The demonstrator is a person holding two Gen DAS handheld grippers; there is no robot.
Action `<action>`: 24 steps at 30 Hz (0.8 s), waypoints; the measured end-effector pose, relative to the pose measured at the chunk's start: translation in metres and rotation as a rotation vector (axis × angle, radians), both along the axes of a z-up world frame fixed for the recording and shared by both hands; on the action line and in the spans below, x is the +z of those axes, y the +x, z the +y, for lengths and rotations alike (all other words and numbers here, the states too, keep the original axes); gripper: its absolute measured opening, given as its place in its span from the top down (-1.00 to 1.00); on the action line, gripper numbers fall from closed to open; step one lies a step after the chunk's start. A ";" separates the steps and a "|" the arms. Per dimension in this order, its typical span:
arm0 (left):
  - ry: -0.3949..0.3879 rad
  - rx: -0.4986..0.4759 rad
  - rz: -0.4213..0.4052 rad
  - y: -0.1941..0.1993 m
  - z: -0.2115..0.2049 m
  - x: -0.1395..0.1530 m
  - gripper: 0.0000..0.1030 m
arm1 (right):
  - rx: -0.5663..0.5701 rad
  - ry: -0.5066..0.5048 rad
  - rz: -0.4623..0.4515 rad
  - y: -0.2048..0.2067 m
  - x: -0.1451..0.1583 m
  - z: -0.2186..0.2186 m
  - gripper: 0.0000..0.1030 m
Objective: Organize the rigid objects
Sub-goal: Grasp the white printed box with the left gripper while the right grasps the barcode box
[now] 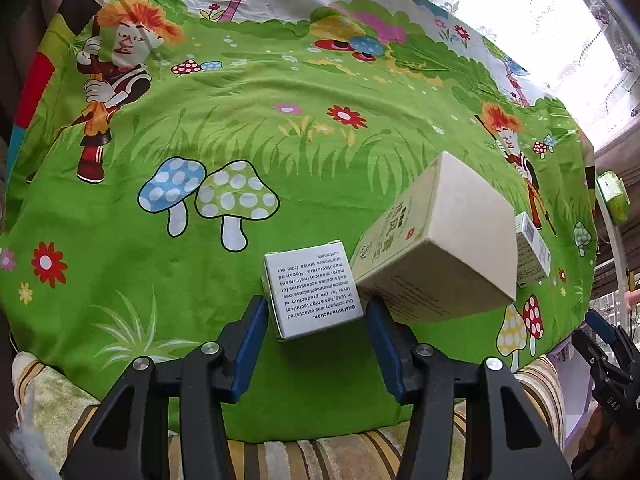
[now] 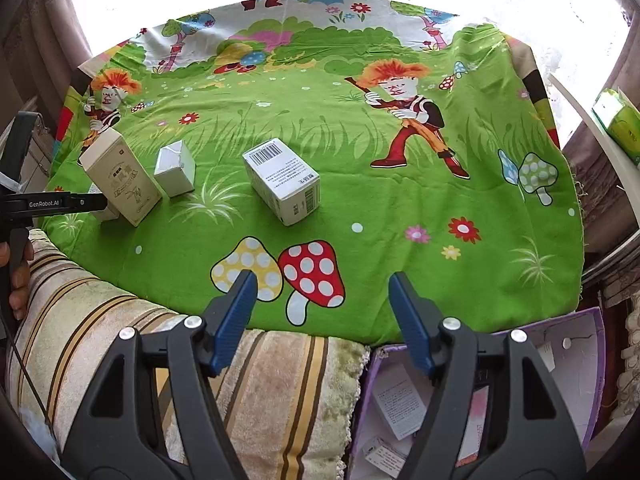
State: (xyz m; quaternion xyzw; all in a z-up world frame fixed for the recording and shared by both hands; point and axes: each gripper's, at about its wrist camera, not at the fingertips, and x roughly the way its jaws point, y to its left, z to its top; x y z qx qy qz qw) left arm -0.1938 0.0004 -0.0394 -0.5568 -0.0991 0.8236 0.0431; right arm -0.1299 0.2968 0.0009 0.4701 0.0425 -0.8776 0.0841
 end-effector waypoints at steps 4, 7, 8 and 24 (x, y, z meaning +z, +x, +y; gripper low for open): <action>-0.015 0.011 0.005 -0.007 -0.001 -0.002 -0.02 | 0.072 0.035 0.011 -0.020 -0.004 -0.019 -0.46; -0.023 0.009 0.002 -0.010 -0.001 -0.005 -0.02 | 0.101 0.047 0.013 -0.036 -0.007 -0.030 -0.47; -0.022 0.011 0.000 -0.011 -0.002 -0.006 -0.01 | 0.105 0.047 0.013 -0.042 -0.008 -0.031 -0.47; 0.042 0.080 0.072 -0.004 -0.020 -0.009 0.02 | 0.082 0.038 -0.034 -0.096 -0.036 -0.047 -0.20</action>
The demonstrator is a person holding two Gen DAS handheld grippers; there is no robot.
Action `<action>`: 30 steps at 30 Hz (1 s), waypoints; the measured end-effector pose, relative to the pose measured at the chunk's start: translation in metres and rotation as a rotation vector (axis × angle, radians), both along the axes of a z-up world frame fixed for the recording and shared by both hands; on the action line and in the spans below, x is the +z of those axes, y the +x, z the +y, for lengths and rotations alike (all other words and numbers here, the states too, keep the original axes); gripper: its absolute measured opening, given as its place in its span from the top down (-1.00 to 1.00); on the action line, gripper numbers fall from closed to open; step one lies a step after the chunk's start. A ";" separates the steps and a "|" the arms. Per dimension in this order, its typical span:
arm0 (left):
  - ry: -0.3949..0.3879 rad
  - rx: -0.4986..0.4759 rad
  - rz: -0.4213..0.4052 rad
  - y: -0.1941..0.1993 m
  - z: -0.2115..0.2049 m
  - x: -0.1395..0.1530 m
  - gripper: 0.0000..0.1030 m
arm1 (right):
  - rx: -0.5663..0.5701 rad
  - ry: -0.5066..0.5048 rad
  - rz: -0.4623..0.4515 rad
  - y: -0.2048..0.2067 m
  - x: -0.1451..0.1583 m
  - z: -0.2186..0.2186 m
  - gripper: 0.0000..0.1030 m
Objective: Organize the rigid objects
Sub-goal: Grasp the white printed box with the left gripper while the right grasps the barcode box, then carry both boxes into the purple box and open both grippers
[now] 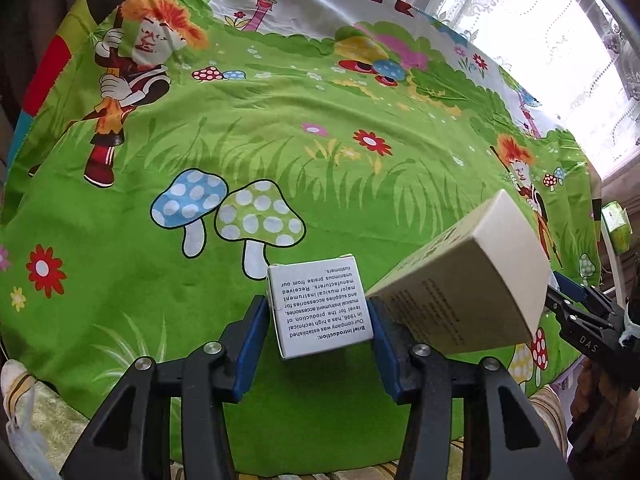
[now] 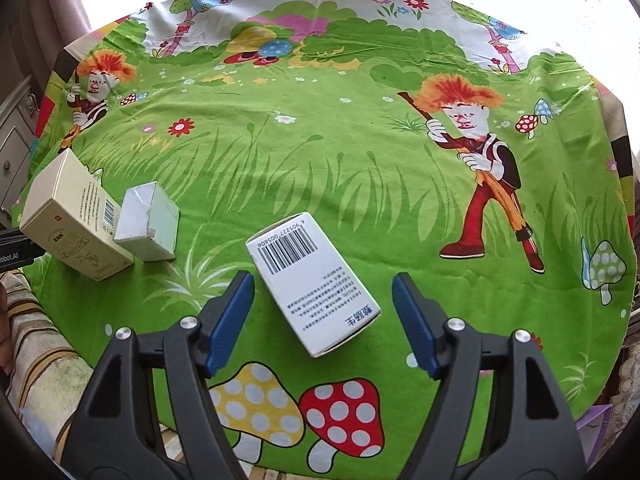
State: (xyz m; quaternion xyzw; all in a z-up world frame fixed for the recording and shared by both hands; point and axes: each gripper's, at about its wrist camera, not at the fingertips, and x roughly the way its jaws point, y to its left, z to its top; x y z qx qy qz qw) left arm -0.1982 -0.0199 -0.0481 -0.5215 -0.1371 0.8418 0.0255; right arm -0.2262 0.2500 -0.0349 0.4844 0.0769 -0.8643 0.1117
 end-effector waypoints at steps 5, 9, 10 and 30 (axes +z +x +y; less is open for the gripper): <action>-0.002 0.001 0.011 0.001 0.001 0.000 0.03 | 0.017 0.013 -0.001 0.003 -0.001 -0.009 0.12; -0.018 0.003 0.026 0.004 0.002 0.003 0.03 | 0.027 -0.001 0.005 0.012 0.002 -0.012 0.14; -0.022 0.005 0.030 0.005 0.002 0.004 0.03 | 0.027 -0.002 0.005 0.014 0.002 -0.013 0.15; -0.092 0.000 0.170 0.059 0.017 0.050 0.03 | 0.008 -0.054 0.057 0.084 0.035 -0.015 0.15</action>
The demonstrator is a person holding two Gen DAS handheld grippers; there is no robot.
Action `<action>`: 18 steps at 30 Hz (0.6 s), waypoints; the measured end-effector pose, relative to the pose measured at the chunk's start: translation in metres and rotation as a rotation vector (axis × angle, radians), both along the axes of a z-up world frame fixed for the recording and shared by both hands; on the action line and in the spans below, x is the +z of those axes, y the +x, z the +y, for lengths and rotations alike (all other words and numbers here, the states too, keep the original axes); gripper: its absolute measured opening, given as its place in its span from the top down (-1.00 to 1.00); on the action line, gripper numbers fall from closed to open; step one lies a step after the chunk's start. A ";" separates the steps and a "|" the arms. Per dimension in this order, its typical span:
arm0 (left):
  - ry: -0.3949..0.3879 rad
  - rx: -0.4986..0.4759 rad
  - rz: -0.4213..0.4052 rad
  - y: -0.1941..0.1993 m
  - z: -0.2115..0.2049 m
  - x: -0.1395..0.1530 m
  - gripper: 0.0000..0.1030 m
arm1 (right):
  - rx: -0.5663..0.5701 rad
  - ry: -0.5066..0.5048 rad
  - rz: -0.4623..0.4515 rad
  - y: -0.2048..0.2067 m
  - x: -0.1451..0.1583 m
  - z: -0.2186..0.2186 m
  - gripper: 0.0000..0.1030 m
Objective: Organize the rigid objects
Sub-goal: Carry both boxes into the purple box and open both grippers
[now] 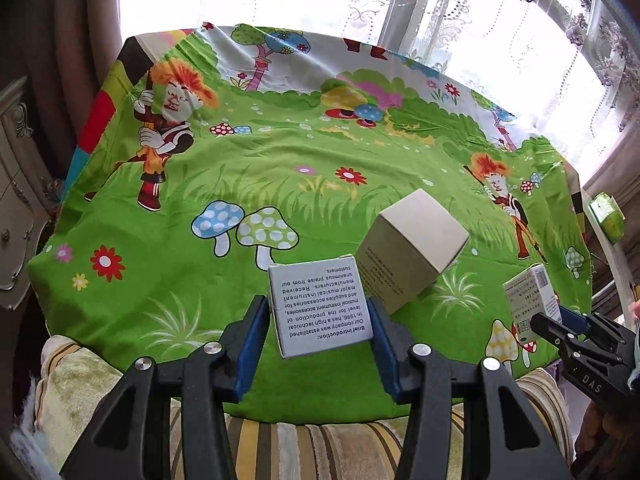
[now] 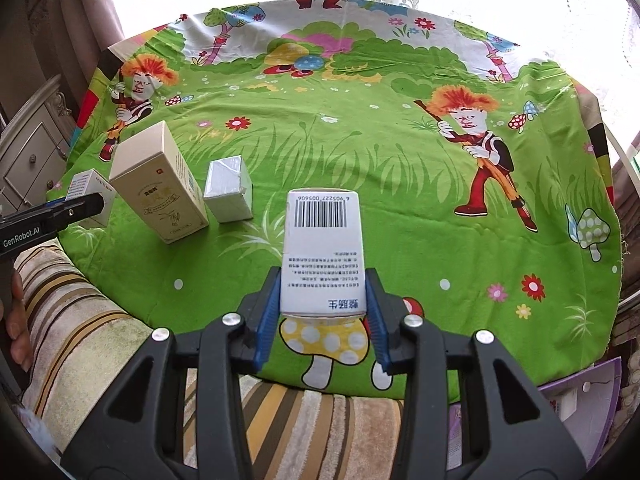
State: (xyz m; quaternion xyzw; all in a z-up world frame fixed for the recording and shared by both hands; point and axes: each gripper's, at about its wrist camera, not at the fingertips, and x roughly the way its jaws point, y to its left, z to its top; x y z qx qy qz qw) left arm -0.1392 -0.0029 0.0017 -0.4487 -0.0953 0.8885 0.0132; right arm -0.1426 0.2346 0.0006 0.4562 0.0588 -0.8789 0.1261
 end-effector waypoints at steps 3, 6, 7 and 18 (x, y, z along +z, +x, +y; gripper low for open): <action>0.011 -0.016 0.017 0.009 0.007 0.006 0.03 | -0.013 -0.010 0.006 0.012 0.005 0.006 0.15; 0.023 -0.049 0.044 0.018 0.017 0.014 0.03 | -0.032 -0.021 0.013 0.025 0.009 0.014 0.15; 0.027 -0.066 0.050 0.020 0.022 0.017 0.03 | -0.039 -0.022 0.015 0.029 0.011 0.017 0.15; 0.109 -0.287 0.036 0.040 0.097 0.027 0.03 | -0.160 -0.044 0.051 0.081 0.030 0.081 0.15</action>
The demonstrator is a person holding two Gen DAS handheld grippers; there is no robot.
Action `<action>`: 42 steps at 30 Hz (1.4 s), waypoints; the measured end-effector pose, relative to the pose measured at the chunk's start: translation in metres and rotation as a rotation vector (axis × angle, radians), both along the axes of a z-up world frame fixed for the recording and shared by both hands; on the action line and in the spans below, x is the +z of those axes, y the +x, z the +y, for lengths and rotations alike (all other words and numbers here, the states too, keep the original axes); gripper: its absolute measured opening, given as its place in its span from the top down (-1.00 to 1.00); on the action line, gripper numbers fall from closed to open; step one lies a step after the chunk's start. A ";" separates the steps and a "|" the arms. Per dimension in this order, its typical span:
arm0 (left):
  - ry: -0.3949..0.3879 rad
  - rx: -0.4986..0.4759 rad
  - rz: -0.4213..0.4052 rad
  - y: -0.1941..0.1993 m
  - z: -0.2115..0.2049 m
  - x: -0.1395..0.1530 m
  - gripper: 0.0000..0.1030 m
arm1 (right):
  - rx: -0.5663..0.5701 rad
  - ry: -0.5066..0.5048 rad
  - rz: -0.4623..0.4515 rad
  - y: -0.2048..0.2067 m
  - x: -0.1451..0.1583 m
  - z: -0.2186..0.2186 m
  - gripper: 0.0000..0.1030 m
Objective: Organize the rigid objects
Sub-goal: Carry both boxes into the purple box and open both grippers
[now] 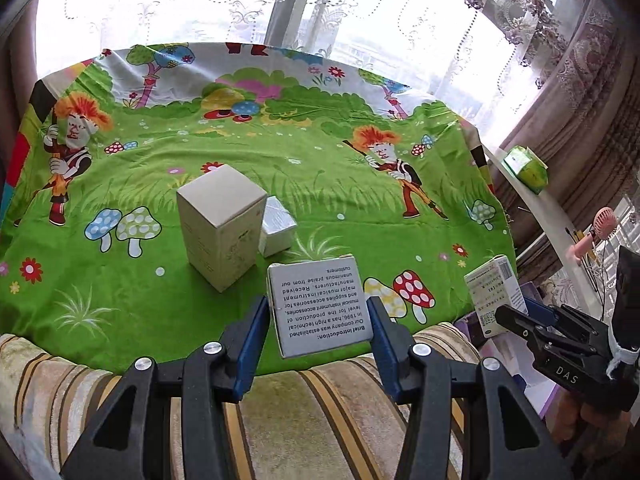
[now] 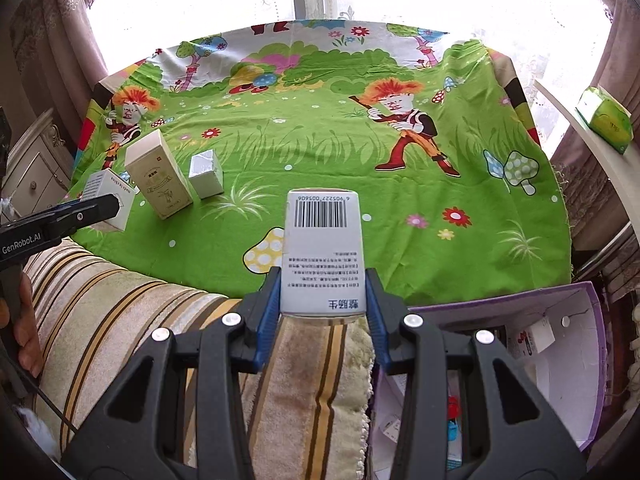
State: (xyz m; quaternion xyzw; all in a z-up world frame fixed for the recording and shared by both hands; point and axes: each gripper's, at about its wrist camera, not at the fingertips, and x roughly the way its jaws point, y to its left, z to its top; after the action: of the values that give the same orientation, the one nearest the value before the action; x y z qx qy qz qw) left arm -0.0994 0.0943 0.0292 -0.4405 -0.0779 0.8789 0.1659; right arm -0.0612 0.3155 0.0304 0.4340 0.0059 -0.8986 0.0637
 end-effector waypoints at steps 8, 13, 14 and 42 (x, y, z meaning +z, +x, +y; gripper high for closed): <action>0.022 -0.206 -0.007 0.020 0.077 0.006 0.03 | -0.150 -0.005 0.014 0.040 0.005 0.073 0.15; 0.015 -0.329 -0.012 0.034 0.123 0.008 0.03 | -0.265 -0.007 0.007 0.066 0.002 0.123 0.15; 0.014 -0.357 -0.016 0.037 0.132 0.008 0.03 | -0.287 -0.009 0.006 0.071 0.001 0.133 0.15; -0.075 -0.539 -0.056 0.035 0.242 -0.009 -0.25 | -0.515 -0.055 -0.003 0.105 -0.015 0.224 0.14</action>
State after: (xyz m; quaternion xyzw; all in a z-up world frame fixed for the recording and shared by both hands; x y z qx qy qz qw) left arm -0.0647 0.3365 0.0205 -0.4752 0.0704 0.7928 0.3751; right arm 0.0441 0.5396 0.0153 0.4209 -0.1293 -0.8843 -0.1555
